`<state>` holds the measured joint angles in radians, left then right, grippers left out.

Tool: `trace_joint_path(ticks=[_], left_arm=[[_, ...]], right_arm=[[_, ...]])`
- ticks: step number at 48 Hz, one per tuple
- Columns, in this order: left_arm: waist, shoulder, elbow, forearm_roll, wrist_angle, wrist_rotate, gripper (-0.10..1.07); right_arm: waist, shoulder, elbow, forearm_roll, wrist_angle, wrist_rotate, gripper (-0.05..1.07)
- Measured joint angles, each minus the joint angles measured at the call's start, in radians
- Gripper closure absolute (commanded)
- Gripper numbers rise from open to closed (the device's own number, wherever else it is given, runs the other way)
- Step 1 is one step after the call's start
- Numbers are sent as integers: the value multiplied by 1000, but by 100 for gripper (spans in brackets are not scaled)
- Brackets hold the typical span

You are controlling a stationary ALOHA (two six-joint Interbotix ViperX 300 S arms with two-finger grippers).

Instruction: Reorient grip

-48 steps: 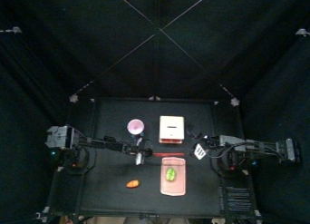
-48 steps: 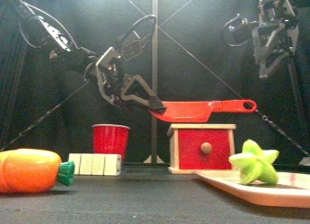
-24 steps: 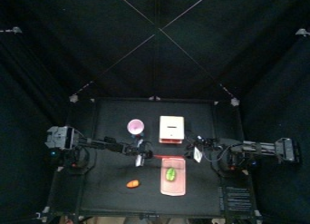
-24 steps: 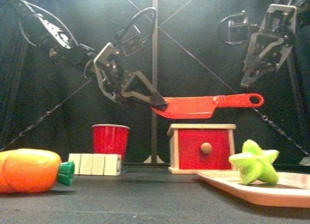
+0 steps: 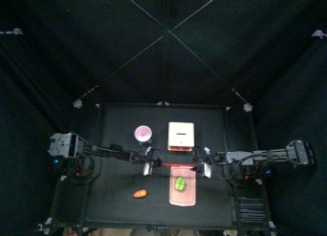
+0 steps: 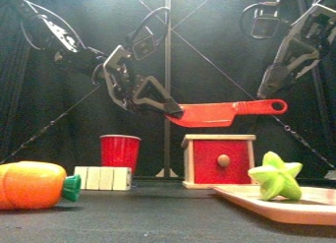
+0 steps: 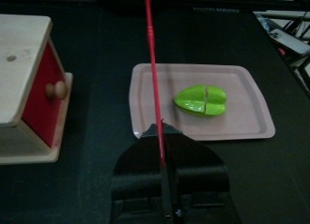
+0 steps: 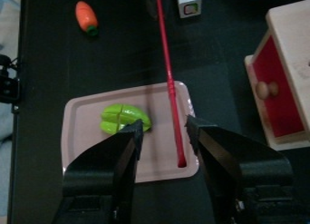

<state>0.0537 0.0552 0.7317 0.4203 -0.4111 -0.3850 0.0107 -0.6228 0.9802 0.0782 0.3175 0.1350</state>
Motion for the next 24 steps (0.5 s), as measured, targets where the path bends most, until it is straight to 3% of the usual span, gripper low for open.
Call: trace_joint_path(ticks=[24], left_arm=[[-23, 2, -12, 2, 0, -2, 76]], right_arm=[[-5, 48, 2, -18, -17, 2, 23]])
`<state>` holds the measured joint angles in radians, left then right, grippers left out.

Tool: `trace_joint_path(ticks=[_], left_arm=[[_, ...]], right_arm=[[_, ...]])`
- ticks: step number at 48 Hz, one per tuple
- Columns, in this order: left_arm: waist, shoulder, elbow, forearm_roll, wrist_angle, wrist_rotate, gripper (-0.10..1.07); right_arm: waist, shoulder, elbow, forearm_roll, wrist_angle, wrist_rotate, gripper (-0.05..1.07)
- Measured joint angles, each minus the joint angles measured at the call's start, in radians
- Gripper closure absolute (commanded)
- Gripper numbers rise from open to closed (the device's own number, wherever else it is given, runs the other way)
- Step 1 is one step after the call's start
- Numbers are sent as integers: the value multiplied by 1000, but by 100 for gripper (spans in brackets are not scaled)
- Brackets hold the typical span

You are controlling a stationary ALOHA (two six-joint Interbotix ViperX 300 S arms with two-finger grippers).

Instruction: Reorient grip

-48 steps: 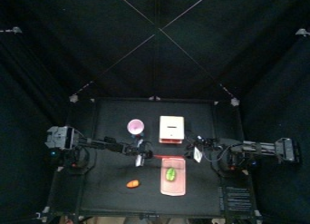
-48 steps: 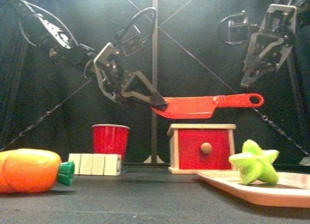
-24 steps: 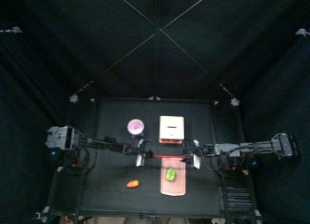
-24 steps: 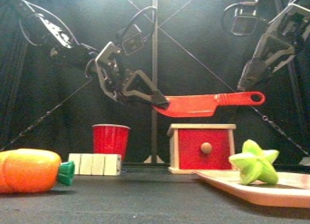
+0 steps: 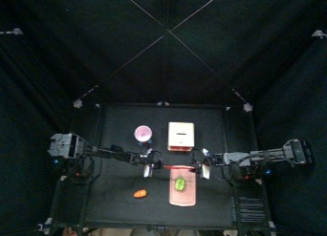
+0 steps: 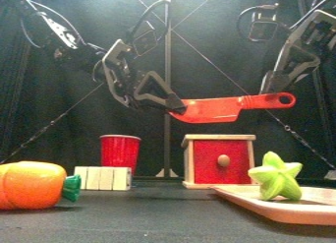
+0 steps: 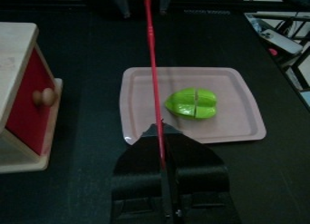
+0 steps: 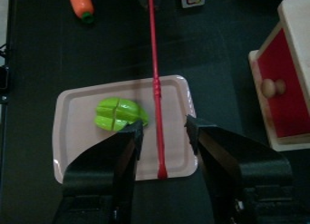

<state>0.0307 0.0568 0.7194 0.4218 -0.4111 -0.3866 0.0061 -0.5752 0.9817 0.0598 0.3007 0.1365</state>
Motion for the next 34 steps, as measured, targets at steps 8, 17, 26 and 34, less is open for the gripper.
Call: trace_joint_path(ticks=[8, 17, 26, 34], left_arm=[[-2, 0, -5, 0, 0, 2, 76], [-2, 2, -6, 0, 0, 2, 76], [-2, 6, -9, 0, 0, 2, 76], [-2, 14, -14, 0, 0, 2, 76]], right_arm=[[0, 18, 11, 6, -14, 0, 24], [-2, 31, 12, 9, -18, 0, 26], [-2, 34, 12, 9, -21, 2, 36], [0, 37, 14, 14, -21, 2, 45]])
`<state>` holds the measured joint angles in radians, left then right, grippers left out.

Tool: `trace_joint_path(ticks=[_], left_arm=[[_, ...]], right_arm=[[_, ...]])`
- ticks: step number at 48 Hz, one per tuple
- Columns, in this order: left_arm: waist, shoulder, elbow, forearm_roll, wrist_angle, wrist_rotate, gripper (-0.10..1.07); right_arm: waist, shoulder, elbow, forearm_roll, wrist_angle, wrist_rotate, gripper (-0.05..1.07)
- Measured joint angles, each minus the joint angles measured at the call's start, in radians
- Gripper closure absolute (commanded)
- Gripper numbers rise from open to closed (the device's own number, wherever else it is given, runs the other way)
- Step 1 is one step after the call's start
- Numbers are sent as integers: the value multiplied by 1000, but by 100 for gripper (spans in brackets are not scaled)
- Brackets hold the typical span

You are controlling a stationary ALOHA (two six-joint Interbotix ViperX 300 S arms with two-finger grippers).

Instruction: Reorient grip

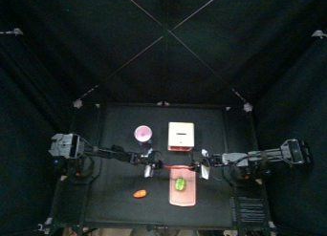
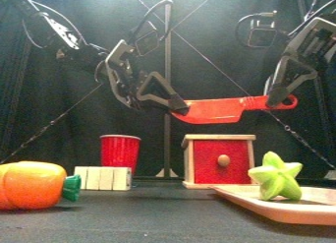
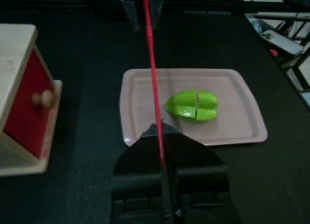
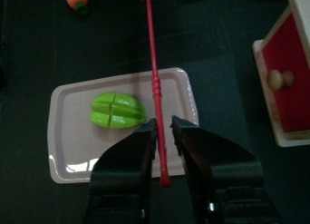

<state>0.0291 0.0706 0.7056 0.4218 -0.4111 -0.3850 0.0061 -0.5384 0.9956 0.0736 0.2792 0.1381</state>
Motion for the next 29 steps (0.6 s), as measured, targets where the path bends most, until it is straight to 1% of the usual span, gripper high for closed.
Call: trace_joint_path(ticks=[5, 17, 23, 29], left_arm=[[3, 0, -2, 0, 0, 0, 76], [5, 6, -3, -2, 0, 0, 76], [5, 8, -5, -2, 0, 0, 76], [5, 9, -6, 0, -5, -2, 76]], right_arm=[[-2, 0, -2, 14, 0, 0, 50], [5, 0, 2, 91, 2, -2, 62], [9, 0, 2, 101, 2, -3, 66], [11, -2, 2, 101, 2, -2, 67]])
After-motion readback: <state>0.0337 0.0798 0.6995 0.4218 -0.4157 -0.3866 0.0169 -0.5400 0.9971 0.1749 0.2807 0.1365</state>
